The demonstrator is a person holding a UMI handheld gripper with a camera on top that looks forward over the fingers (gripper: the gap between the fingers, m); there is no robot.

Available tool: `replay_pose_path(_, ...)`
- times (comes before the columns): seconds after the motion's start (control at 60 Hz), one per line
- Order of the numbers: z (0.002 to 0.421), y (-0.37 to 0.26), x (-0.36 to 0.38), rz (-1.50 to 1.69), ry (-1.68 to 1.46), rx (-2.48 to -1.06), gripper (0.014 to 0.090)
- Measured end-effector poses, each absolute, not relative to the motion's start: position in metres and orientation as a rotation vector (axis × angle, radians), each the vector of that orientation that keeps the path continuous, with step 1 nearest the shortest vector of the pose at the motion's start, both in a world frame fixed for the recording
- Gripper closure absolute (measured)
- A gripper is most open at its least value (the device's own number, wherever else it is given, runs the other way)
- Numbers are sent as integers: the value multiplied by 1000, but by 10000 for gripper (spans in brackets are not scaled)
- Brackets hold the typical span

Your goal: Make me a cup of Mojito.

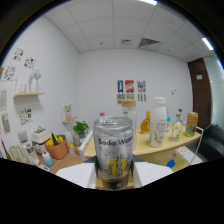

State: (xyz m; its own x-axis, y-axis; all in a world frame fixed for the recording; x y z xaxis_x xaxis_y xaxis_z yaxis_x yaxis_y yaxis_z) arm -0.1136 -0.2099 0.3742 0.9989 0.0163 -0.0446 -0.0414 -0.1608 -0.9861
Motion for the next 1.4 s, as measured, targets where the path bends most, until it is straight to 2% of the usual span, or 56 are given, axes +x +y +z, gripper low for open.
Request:
replay_pose_path(0.3, 225, -239, -67, 37, 64, -1890, 541)
replay_pose_path(0.5, 172, -233, -61, 87, 48, -1911, 541)
replay_pose_path(0.633, 166, -223, -60, 261, 173, -1892, 540)
replay_pose_path(0.85, 185, -214, -56, 688, 535, -1778, 542)
replay_pose_path(1.217, 205, -207, -41, 1359, 1149, -1419, 543)
replay_pose_path(1.4, 218, -206, -29, 1632, 1372, -1165, 542)
